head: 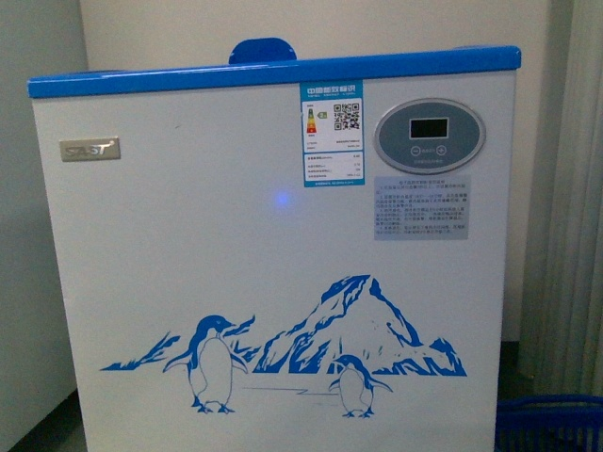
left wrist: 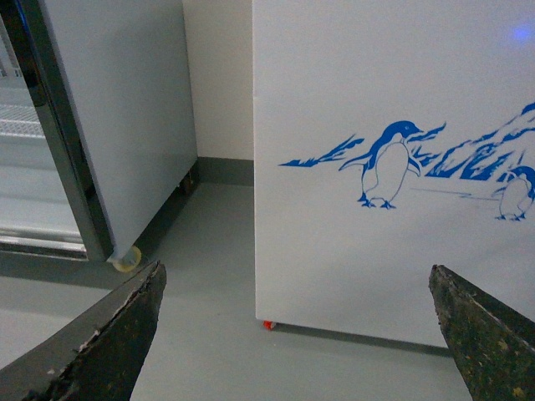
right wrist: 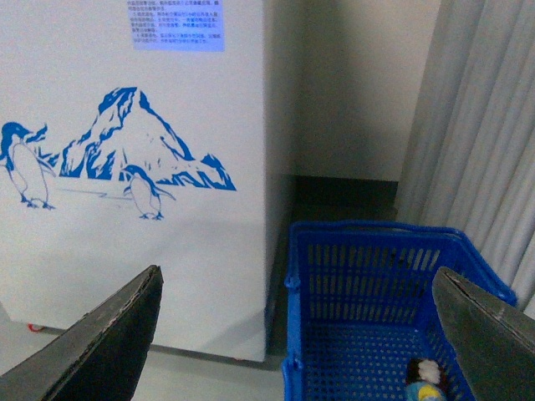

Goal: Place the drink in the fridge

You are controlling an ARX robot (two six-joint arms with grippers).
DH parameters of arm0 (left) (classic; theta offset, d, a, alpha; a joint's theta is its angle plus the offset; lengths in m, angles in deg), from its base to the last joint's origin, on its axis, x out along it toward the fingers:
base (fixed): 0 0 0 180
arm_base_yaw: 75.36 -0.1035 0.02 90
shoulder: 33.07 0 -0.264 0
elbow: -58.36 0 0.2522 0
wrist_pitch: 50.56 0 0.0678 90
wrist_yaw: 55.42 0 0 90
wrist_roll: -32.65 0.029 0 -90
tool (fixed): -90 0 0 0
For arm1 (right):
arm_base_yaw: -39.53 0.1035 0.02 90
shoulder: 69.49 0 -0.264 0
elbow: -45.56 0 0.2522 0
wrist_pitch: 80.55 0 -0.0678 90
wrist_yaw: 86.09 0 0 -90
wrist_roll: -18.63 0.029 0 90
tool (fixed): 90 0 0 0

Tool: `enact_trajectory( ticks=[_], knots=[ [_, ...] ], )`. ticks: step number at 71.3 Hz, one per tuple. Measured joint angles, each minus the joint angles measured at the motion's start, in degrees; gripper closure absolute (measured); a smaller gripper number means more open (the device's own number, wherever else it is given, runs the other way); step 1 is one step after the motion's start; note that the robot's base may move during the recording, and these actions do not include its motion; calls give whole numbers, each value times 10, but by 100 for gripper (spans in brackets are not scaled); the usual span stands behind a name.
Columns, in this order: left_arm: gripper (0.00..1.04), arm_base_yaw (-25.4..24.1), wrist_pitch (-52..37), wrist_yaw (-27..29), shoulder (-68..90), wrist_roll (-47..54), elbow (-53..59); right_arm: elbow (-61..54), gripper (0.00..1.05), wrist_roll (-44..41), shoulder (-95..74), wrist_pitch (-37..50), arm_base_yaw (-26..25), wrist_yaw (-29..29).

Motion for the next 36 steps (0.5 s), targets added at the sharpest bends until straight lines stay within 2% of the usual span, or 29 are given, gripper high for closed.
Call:
enact_trajectory(
  ticks=[25,27,28,31,32,36],
  knots=[
    [8,0,0,0,0,0,0,0,8,0,-1,0,0,0],
    [8,0,0,0,0,0,0,2,8,5,-6,-7,3,-15],
    [8,0,0,0,1,0,0,12,8,17,-23,-38,6,-50],
    [8,0,0,0,1,0,0,36,8,36,-62,-90,6,-94],
    [8,0,0,0,1,0,0,52,8,41,-100,-115,-4,-127],
    [8,0,0,0,1,0,0,70,8,45,-185,-117,-39,-165]
  ],
)
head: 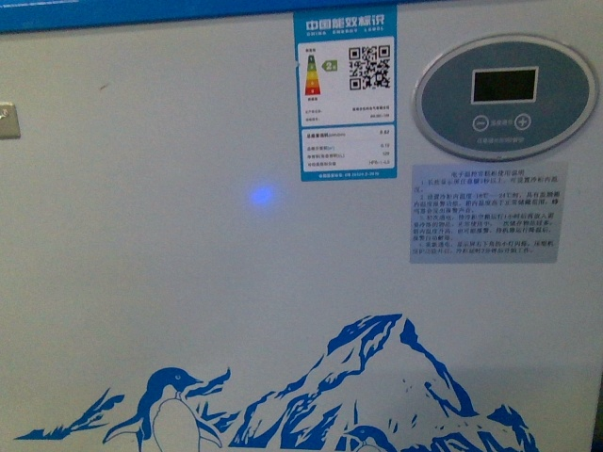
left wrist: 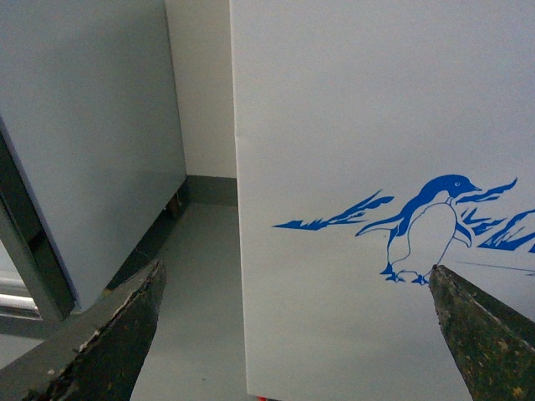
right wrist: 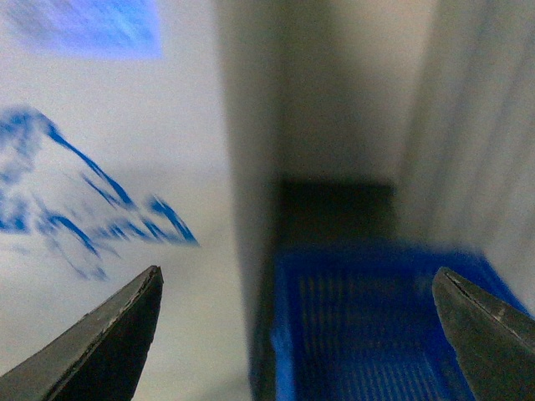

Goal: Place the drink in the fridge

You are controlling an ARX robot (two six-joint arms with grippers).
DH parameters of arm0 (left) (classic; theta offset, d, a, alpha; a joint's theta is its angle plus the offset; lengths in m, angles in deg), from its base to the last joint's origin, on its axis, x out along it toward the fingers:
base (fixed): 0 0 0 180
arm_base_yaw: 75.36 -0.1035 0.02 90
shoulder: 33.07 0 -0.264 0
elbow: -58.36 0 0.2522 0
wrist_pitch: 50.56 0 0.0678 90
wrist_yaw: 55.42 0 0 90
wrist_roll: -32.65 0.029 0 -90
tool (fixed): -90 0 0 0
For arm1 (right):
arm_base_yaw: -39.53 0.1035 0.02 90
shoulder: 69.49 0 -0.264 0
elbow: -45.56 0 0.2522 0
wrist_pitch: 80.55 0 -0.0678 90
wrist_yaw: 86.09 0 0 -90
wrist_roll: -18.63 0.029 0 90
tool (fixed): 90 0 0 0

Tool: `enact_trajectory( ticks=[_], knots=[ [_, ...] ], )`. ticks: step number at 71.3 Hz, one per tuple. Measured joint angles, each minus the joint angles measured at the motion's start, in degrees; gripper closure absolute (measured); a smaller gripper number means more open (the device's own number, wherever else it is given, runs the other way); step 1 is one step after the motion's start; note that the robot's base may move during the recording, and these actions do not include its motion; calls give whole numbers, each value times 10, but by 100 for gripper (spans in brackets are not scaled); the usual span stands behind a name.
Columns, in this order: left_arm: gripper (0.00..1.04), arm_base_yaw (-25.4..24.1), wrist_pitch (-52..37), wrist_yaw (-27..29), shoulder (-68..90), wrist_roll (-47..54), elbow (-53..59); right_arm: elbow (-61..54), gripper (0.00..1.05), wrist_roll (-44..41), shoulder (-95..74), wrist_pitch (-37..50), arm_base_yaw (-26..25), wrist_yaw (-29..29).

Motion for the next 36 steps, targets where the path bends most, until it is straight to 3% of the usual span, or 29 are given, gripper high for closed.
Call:
enact_trajectory(
  ticks=[6,18,27,36],
  knots=[
    [8,0,0,0,0,0,0,18,8,-8,-250,138,-103,3],
    [8,0,0,1,0,0,0,142,8,-39,-755,443,-190,7],
    [8,0,0,0,0,0,0,230,8,-28,-983,491,-206,10],
    [8,0,0,0,0,0,0,298,8,-10,-1107,499,-209,12]
  ],
)
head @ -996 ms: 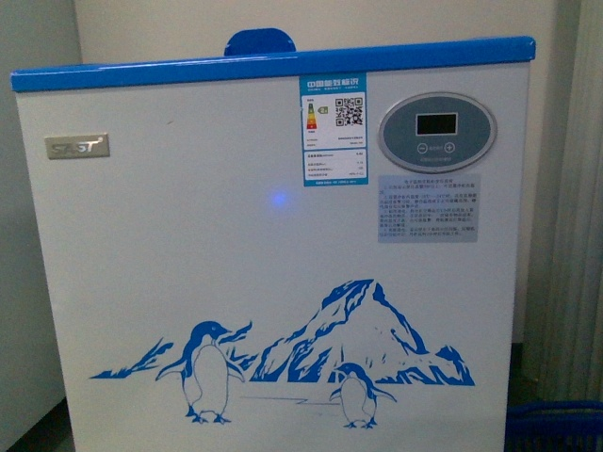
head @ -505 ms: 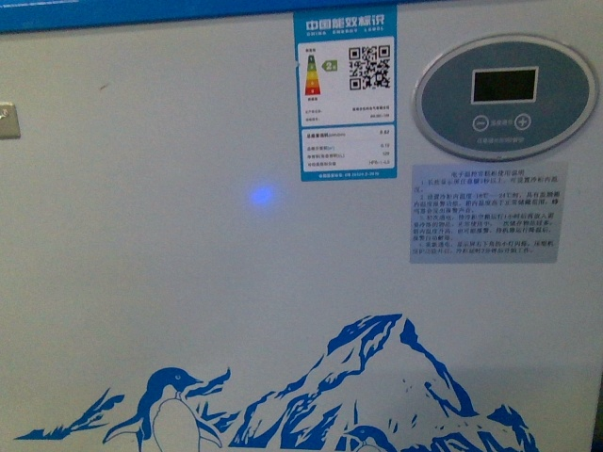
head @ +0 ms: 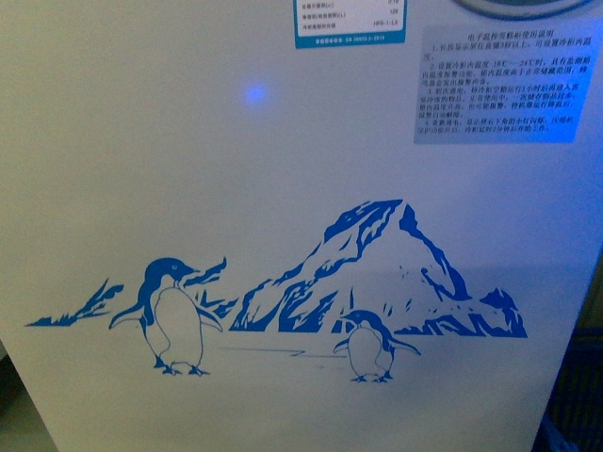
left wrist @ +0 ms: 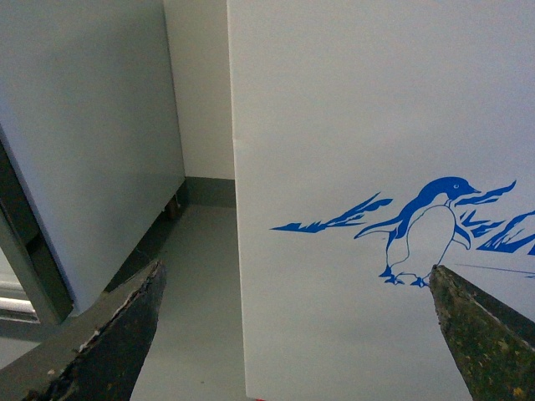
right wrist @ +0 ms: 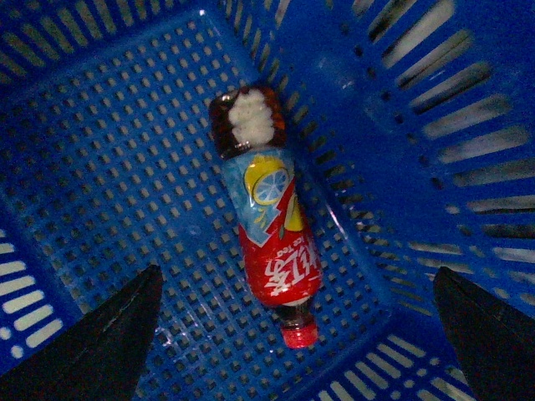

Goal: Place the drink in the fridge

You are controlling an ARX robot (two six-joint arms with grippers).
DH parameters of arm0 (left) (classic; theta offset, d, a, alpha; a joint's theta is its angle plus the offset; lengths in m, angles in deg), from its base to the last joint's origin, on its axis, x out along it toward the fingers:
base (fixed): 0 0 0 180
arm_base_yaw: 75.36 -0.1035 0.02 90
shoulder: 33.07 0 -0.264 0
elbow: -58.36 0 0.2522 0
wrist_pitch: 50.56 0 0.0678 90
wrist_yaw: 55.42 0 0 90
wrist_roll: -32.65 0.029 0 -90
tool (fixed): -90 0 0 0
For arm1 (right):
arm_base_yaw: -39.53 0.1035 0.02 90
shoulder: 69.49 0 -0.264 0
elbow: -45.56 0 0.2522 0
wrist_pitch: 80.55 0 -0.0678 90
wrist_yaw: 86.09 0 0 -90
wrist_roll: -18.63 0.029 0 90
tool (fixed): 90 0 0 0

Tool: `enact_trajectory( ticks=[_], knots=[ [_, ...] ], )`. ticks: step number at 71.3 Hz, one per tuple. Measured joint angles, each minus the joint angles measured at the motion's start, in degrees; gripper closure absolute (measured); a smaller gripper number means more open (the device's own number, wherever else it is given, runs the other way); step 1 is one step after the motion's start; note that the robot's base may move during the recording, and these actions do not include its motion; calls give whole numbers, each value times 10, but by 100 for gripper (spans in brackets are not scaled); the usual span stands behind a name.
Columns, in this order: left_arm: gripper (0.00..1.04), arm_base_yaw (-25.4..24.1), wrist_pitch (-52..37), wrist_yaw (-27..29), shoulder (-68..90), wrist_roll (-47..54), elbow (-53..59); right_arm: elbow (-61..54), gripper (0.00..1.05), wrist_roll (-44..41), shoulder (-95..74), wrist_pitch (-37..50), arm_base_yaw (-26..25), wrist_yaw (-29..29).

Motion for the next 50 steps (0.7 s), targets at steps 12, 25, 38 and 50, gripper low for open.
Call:
enact_trajectory(
  ticks=[12,25,38,50],
  knots=[
    [8,0,0,0,0,0,0,75,8,11,-104,10,-3,0],
    [8,0,0,0,0,0,0,156,8,18,-194,-7,-29,-5],
    [8,0,0,0,0,0,0,208,8,22,-261,-22,-57,-15],
    [8,0,0,0,0,0,0,244,8,19,-306,-37,-65,-14]
  ],
)
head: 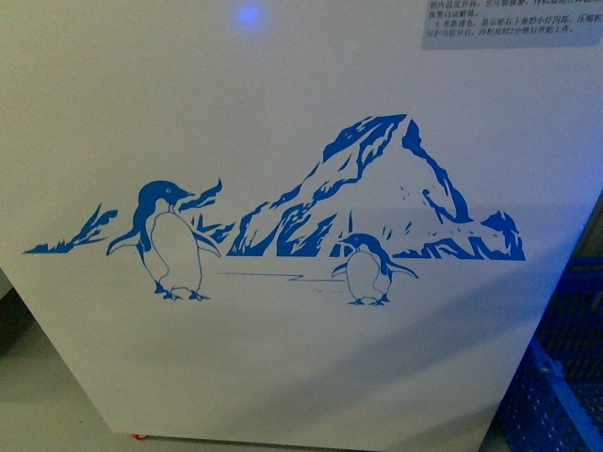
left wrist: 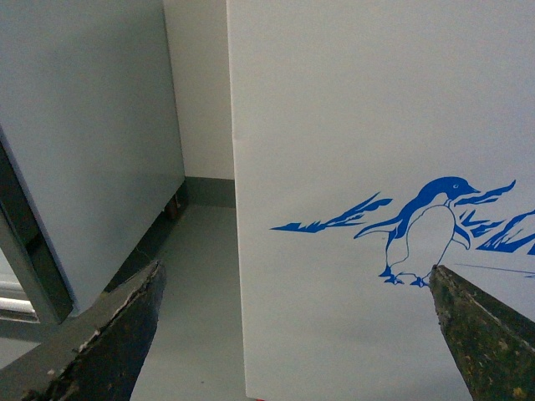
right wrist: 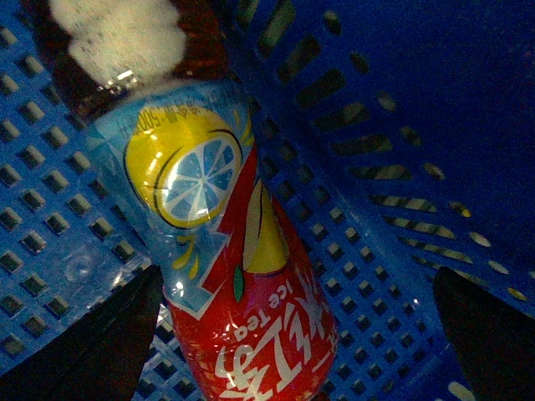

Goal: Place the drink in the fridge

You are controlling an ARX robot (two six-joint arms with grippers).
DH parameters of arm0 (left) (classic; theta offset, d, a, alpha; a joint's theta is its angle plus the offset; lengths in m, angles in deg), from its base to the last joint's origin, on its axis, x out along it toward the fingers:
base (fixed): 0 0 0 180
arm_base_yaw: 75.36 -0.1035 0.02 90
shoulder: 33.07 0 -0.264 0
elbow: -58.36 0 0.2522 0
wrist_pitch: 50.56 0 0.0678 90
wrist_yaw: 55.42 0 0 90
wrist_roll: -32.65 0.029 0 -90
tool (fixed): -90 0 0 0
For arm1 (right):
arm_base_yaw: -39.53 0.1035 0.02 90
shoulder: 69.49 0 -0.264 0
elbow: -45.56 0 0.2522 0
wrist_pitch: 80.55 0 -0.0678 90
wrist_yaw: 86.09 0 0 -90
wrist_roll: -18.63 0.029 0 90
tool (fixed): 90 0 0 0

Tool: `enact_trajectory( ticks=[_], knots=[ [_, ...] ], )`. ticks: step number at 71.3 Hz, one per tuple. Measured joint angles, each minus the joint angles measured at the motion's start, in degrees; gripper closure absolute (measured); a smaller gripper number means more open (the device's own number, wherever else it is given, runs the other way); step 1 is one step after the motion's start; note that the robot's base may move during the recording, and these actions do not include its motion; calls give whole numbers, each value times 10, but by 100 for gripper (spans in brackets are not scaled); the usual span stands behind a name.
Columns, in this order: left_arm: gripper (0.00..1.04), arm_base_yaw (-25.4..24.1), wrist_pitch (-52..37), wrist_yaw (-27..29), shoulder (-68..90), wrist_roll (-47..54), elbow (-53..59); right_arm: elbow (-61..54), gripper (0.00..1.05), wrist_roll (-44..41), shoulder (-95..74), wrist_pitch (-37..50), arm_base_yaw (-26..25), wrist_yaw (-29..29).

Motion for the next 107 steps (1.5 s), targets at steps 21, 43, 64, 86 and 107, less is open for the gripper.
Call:
enact_trajectory(
  ticks=[21,43,64,86,107],
  knots=[
    [8,0,0,0,0,0,0,62,8,-7,-72,-34,-2,13],
    [8,0,0,0,0,0,0,36,53,-64,-68,-11,-2,26],
    [8,0,0,0,0,0,0,-80,57,-82,88,29,48,88],
    [8,0,0,0,0,0,0,-207,58,-31,469,-59,106,196],
    [8,0,0,0,0,0,0,-233,58,-2,859,-229,107,237]
  ],
)
